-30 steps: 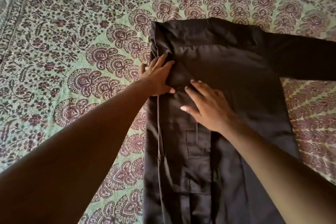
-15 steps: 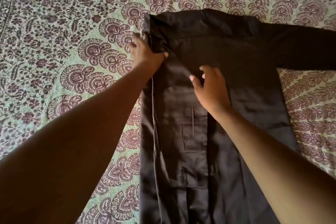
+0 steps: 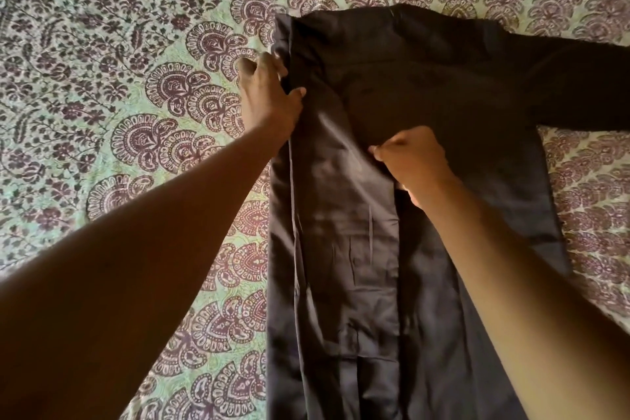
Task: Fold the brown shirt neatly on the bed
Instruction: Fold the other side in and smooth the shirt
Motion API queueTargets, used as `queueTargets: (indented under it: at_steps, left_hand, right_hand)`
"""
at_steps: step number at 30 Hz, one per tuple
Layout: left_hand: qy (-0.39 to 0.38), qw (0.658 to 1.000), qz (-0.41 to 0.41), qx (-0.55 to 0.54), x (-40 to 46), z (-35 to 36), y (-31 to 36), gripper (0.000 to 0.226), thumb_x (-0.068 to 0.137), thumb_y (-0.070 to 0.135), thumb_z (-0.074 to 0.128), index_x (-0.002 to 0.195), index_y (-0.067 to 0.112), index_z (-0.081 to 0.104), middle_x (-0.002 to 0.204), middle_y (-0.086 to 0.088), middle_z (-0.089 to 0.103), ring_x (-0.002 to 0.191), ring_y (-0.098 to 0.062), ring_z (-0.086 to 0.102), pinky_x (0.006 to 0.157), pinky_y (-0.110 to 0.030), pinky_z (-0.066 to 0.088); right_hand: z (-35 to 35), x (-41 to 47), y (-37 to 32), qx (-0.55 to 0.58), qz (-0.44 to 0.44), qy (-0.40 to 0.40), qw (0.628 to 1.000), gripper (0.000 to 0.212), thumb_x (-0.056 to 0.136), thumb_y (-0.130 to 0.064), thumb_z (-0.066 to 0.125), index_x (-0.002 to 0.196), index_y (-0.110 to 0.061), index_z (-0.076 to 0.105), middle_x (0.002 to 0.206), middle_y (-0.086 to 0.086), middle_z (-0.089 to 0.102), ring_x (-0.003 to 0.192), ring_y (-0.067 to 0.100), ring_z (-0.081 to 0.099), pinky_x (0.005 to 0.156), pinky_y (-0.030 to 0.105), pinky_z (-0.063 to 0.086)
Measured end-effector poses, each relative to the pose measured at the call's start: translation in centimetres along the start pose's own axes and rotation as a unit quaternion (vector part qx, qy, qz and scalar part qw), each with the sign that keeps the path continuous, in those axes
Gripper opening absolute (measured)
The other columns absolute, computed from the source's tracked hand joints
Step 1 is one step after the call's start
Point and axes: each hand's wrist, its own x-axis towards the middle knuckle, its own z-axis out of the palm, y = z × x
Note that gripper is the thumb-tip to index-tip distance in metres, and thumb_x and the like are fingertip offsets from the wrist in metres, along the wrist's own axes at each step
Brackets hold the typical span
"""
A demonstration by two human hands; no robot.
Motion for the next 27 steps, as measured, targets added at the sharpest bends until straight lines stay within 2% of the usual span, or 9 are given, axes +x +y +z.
queueTargets:
  at_steps: [3, 6, 8, 11, 14, 16, 21, 24, 27]
  left_hand:
    - [-0.053, 0.998, -0.037, 0.005, 0.9, 0.4, -0.9, 0.041, 0.084, 0.035, 0.081, 0.114, 0.012, 0.064, 0.126, -0.010, 0.061, 0.115, -0.016, 0.050, 0.094, -0.025, 0.038]
    - [-0.056, 0.996, -0.074, -0.018, 1.1, 0.3, -0.8, 0.024, 0.081, 0.031, 0.082, 0.094, 0.015, 0.069, 0.111, -0.009, 0.070, 0.111, -0.027, 0.063, 0.094, -0.034, 0.051]
    - [-0.042, 0.995, -0.081, -0.046, 1.2, 0.0, -0.9, 0.011, 0.078, 0.023, 0.077, 0.081, 0.019, 0.068, 0.095, -0.007, 0.072, 0.100, -0.026, 0.067, 0.083, -0.029, 0.053]
    - [-0.039, 0.989, -0.087, -0.113, 0.2, -1.0, -0.7, 0.004, 0.079, 0.016, 0.067, 0.079, 0.014, 0.064, 0.069, 0.003, 0.062, 0.066, -0.013, 0.058, 0.054, -0.018, 0.043]
    - [-0.019, 0.984, -0.086, -0.157, -0.8, -1.3, -1.3, 0.015, 0.088, 0.016, 0.060, 0.098, 0.006, 0.062, 0.081, -0.002, 0.063, 0.072, -0.019, 0.057, 0.062, -0.027, 0.046]
    - [-0.016, 0.981, -0.089, -0.173, -1.0, -1.4, -1.8, 0.016, 0.094, 0.015, 0.057, 0.107, 0.006, 0.058, 0.093, -0.008, 0.064, 0.081, -0.021, 0.057, 0.070, -0.032, 0.045]
    - [-0.020, 0.977, -0.085, -0.197, -0.4, -1.0, -2.9, 0.011, 0.096, 0.011, 0.059, 0.107, 0.013, 0.055, 0.083, 0.001, 0.062, 0.069, -0.010, 0.053, 0.063, -0.025, 0.041]
    - [-0.035, 0.976, -0.079, -0.200, -0.4, -0.9, -3.0, 0.021, 0.093, 0.007, 0.060, 0.104, 0.021, 0.050, 0.085, 0.001, 0.064, 0.065, -0.007, 0.054, 0.062, -0.024, 0.041]
    - [-0.052, 0.975, -0.051, -0.210, -0.7, -0.7, -3.1, 0.035, 0.081, 0.002, 0.053, 0.104, 0.027, 0.042, 0.088, -0.003, 0.063, 0.069, -0.018, 0.057, 0.065, -0.033, 0.044]
  right_hand:
    - [0.0, -0.7, -0.5, 0.106, 0.089, -0.025, 0.990, 0.038, 0.089, -0.041, 0.077, 0.109, -0.010, 0.068, 0.106, 0.009, 0.070, 0.095, 0.027, 0.067, 0.065, 0.039, 0.058]
    - [0.9, -1.9, -1.0, 0.200, 0.084, -0.039, 0.975, 0.017, 0.094, -0.024, 0.074, 0.105, -0.010, 0.072, 0.099, 0.002, 0.071, 0.087, 0.013, 0.064, 0.079, 0.034, 0.050]
    - [1.8, -2.7, -0.8, 0.271, 0.063, -0.009, 0.960, 0.010, 0.091, -0.004, 0.074, 0.100, -0.008, 0.074, 0.091, 0.003, 0.073, 0.083, 0.010, 0.066, 0.083, 0.030, 0.052]
    - [2.8, -4.0, -0.4, 0.391, 0.097, -0.007, 0.915, 0.032, 0.083, 0.014, 0.071, 0.097, -0.015, 0.075, 0.091, 0.008, 0.076, 0.089, 0.021, 0.073, 0.089, 0.035, 0.061]
    - [2.9, -5.3, 0.2, 0.500, 0.127, -0.056, 0.854, 0.049, 0.085, 0.018, 0.062, 0.107, -0.024, 0.076, 0.111, 0.007, 0.078, 0.094, 0.019, 0.077, 0.086, 0.035, 0.063]
    - [2.8, -6.3, 0.6, 0.553, 0.112, -0.084, 0.821, 0.053, 0.085, 0.016, 0.061, 0.116, -0.025, 0.074, 0.117, 0.004, 0.077, 0.103, 0.019, 0.076, 0.094, 0.036, 0.060]
    - [2.9, -7.6, 0.9, 0.649, 0.131, -0.096, 0.743, 0.036, 0.085, 0.003, 0.063, 0.115, -0.015, 0.072, 0.098, 0.005, 0.080, 0.091, 0.019, 0.078, 0.097, 0.040, 0.057]
    - [3.1, -7.5, 0.6, 0.672, 0.145, -0.068, 0.723, 0.031, 0.074, -0.005, 0.073, 0.103, -0.013, 0.073, 0.096, 0.007, 0.080, 0.095, 0.023, 0.077, 0.093, 0.042, 0.059]
    - [3.4, -6.8, 0.4, 0.661, 0.162, -0.055, 0.731, 0.031, 0.082, 0.005, 0.071, 0.106, -0.016, 0.073, 0.091, 0.008, 0.080, 0.094, 0.024, 0.076, 0.090, 0.041, 0.061]
